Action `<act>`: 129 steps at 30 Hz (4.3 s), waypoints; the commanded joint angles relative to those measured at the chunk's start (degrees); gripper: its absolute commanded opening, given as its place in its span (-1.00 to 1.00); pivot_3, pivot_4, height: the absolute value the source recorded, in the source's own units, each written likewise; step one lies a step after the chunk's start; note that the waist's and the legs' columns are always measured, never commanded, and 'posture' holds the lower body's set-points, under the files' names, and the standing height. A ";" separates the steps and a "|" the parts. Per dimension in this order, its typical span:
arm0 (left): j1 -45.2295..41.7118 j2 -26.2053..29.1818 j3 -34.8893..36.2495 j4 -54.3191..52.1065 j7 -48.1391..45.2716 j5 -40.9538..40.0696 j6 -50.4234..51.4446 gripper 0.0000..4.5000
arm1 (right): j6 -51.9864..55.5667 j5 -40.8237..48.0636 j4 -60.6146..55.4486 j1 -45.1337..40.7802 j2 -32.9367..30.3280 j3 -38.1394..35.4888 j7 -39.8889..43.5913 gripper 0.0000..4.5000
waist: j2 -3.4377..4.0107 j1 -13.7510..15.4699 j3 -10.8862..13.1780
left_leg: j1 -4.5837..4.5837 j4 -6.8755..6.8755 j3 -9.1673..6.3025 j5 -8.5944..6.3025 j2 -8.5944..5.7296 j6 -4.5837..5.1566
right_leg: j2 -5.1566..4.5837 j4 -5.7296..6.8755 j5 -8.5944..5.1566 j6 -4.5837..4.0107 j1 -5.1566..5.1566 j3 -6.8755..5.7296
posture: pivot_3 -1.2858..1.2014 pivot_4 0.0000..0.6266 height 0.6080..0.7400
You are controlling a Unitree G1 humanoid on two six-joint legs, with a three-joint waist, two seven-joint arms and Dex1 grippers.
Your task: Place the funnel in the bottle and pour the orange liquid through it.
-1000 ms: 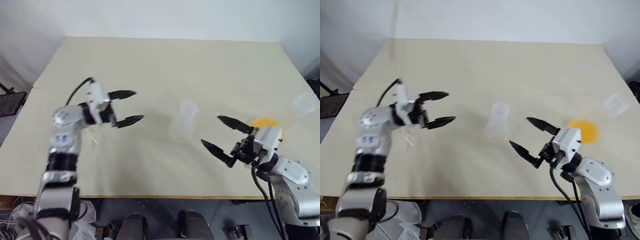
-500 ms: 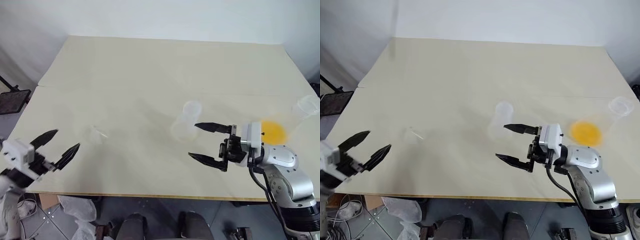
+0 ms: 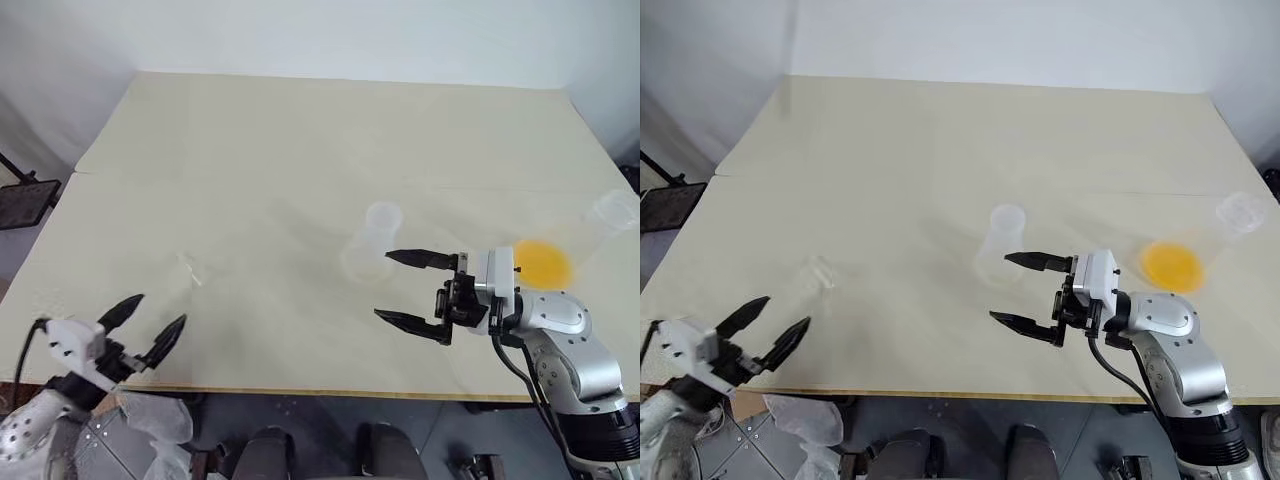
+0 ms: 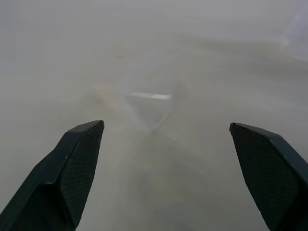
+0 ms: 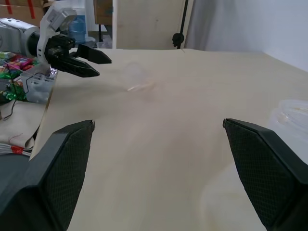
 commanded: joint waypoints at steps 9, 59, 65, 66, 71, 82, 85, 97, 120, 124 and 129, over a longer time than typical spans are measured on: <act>-8.33 -1.39 -5.53 3.74 10.95 5.76 1.36 0.98 | -0.75 0.34 -3.05 2.60 -0.18 -1.83 -2.44 1.00 | 0.00 -0.08 0.00 | 0.04 -0.02 0.07 0.00 0.01 -0.01 | 0.03 0.01 0.00 0.00 -0.01 0.01 | 0.03 -0.52 1.00; -88.59 2.60 -40.93 48.78 -34.99 18.18 -14.31 -0.98 | -6.66 0.24 -19.27 27.90 10.62 -18.96 -22.54 1.00 | 0.01 0.63 -0.01 | -0.07 -0.22 0.89 0.00 -0.03 -0.01 | 0.06 -0.02 0.00 0.00 -0.26 -0.22 | 0.03 -0.52 1.00; -93.66 0.99 -44.52 58.60 -36.15 25.98 -27.25 -0.98 | -9.61 -2.89 -21.92 31.79 14.59 -16.66 -25.69 1.00 | 0.01 0.15 -0.02 | -0.05 -0.15 0.95 0.01 0.00 -0.01 | 0.06 0.01 0.00 0.00 -0.29 -0.16 | 0.03 -0.52 1.00; -94.21 0.31 -44.45 59.57 -37.01 25.73 -27.46 -0.98 | -10.09 -3.29 -22.10 32.25 15.06 -16.24 -26.03 1.00 | 0.01 0.18 -0.01 | -0.07 -0.13 0.95 0.00 0.00 -0.01 | 0.06 0.01 0.00 0.00 -0.28 -0.15 | 0.03 -0.52 1.00; -97.54 -3.13 -45.07 64.53 -40.24 26.40 -30.31 -0.98 | -11.73 -3.03 -22.17 32.70 17.18 -15.47 -28.11 1.00 | 0.00 0.77 -0.01 | -0.14 -0.06 0.91 0.00 -0.01 0.00 | 0.05 0.00 0.00 0.01 -0.28 -0.17 | 0.03 -0.52 1.00; -101.14 -6.51 -44.58 71.28 -43.66 27.90 -28.59 -0.18 | -11.68 -1.62 -20.50 30.47 15.54 -17.22 -28.59 1.00 | -0.01 1.29 0.00 | -0.12 -0.08 0.93 -0.01 -0.01 0.01 | 0.05 -0.01 0.00 0.01 -0.29 -0.17 | 0.03 -0.52 1.00; -101.19 -7.94 -41.88 72.53 -43.95 25.18 -25.37 0.25 | -11.95 -2.04 -20.34 29.82 15.71 -16.85 -29.01 1.00 | 0.00 1.32 0.00 | -0.13 -0.08 0.92 -0.01 -0.01 0.01 | 0.05 0.00 0.00 0.01 -0.29 -0.17 | 0.03 -0.52 1.00; -95.05 -6.12 -30.12 70.89 -46.37 14.86 -12.09 0.97 | -11.94 -1.44 -18.95 28.46 15.44 -21.03 -31.78 1.00 | 0.00 1.14 0.00 | -0.10 -0.08 0.90 -0.01 0.01 0.01 | 0.05 0.03 0.00 0.01 -0.29 -0.18 | 0.03 -0.52 1.00; -47.67 4.95 -19.67 21.64 -30.68 -0.80 9.00 0.97 | 4.61 8.27 -7.30 31.17 7.26 -40.15 -41.94 1.00 | 0.10 -0.04 -0.06 | 0.04 0.00 0.39 0.00 0.04 0.01 | 0.06 0.16 0.00 0.00 -0.21 0.17 | 0.03 -0.52 1.00; -46.59 4.65 -20.23 18.79 -28.89 -1.70 10.51 0.97 | 7.45 9.30 -4.13 27.07 3.83 -41.23 -42.09 1.00 | 0.13 0.02 -0.08 | 0.15 -0.05 0.51 0.00 0.04 0.02 | 0.07 0.16 0.00 0.00 -0.19 0.31 | 0.03 -0.52 1.00; -45.34 3.91 -21.06 15.80 -27.16 -2.40 11.23 0.97 | 12.14 8.50 2.08 18.43 -1.75 -39.88 -43.24 1.00 | 0.13 -0.01 -0.08 | 0.16 -0.08 0.61 0.00 0.00 0.03 | 0.05 0.13 0.00 0.00 -0.20 0.38 | 0.03 -0.52 1.00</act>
